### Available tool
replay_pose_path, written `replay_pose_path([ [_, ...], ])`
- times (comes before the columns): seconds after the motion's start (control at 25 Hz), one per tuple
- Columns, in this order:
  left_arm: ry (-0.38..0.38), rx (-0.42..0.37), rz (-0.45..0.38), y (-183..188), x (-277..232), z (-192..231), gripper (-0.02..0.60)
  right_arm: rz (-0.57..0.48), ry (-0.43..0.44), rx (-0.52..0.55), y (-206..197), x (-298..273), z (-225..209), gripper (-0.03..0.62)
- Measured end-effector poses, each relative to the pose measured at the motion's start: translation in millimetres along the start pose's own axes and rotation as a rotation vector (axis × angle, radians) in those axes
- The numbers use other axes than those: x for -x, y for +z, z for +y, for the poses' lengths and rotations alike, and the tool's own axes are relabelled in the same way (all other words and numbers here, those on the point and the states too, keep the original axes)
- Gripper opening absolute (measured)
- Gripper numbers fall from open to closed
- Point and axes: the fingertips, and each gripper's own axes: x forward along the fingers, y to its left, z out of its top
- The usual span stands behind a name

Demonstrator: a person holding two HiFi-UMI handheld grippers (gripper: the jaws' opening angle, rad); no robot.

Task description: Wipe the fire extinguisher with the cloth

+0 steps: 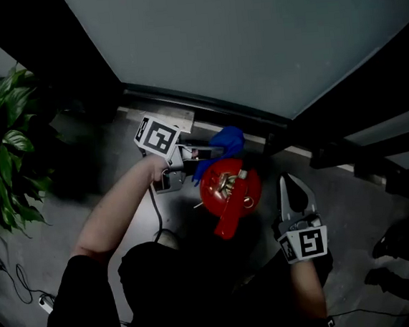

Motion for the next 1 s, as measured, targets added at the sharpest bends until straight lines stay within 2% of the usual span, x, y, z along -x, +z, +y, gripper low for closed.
replay_pose_path([
  [0.12,0.050,-0.017,0.031,-7.8,-4.1,19.5,0.064,0.014,-0.004,0.019,-0.8,0.0,3.1,0.002],
  [0.28,0.036,0.022,0.030,-15.2,-7.7,35.2,0.064,0.019,0.006,0.064,1.8,-2.7,12.8,0.002],
  [0.4,0.081,0.037,0.043,-22.0,-7.9,52.9,0.064,0.035,-0.002,0.061,-1.7,-4.0,12.5,0.002],
  [0.52,0.102,0.010,0.066,-30.0,-11.9,67.4,0.064,0.051,-0.009,0.051,-4.7,-4.2,11.1,0.002],
  [0.72,0.201,-0.048,0.128,-48.0,-15.6,107.9,0.064,0.099,-0.036,0.102,-15.3,-3.6,11.0,0.002],
  [1.0,0.214,0.043,0.069,-64.5,-16.5,147.5,0.064,0.149,-0.012,0.166,-27.8,-2.2,21.7,0.002],
])
